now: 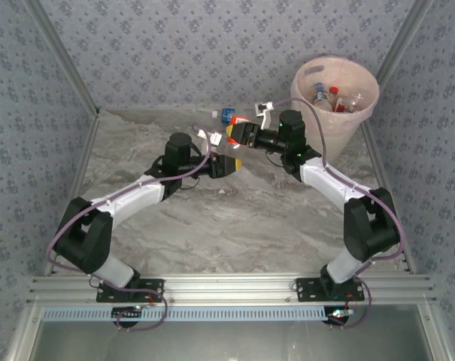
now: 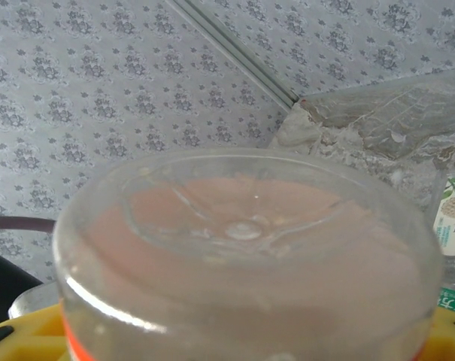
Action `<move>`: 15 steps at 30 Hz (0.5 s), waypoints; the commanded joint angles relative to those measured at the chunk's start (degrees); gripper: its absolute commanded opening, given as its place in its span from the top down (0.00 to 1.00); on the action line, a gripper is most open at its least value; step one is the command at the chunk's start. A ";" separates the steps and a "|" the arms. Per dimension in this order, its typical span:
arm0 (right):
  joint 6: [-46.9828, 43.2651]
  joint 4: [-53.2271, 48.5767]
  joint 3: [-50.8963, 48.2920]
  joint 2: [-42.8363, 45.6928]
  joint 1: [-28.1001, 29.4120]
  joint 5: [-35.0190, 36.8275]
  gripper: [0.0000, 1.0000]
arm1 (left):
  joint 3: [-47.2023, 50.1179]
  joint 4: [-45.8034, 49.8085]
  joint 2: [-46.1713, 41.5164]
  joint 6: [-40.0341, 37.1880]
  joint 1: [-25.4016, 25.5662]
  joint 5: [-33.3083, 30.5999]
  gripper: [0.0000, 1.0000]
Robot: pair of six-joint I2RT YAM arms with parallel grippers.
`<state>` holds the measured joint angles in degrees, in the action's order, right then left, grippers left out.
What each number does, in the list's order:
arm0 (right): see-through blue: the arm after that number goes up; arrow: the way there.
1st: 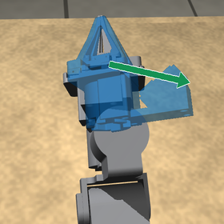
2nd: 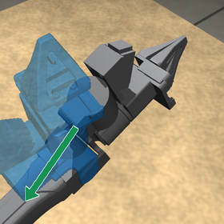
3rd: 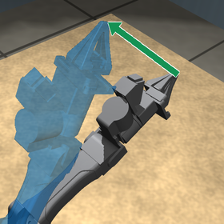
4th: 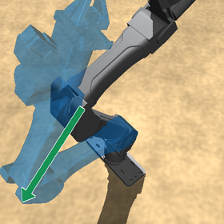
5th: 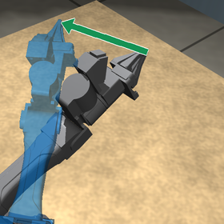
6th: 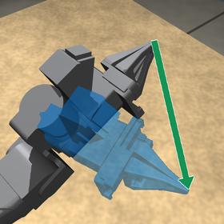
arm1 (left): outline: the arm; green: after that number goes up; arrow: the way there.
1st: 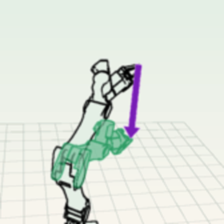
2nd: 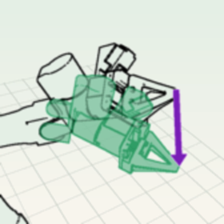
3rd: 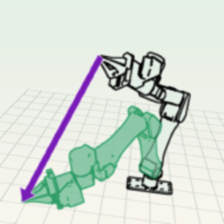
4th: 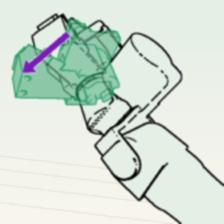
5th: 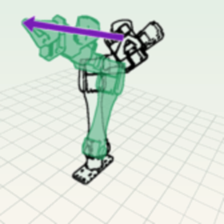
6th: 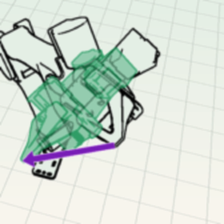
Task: Put the plastic bottles in the bin
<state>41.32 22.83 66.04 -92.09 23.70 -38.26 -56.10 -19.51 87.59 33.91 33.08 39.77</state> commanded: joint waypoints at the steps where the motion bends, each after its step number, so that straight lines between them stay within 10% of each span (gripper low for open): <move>1: -1.50 -1.05 0.37 2.82 -0.57 0.78 0.49 | -2.92 -0.23 0.57 0.62 0.46 1.50 0.39; 7: -3.51 -5.64 0.96 4.42 -2.53 2.44 0.58 | -2.14 0.64 -1.70 0.79 -0.08 -1.44 0.07; 15: -10.70 -17.56 5.37 8.32 -5.79 6.76 0.60 | 4.21 -1.20 -10.24 1.16 -1.23 -14.20 0.02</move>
<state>35.20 11.05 67.35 -86.80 18.90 -34.02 -53.95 -18.72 82.39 35.20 32.36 32.38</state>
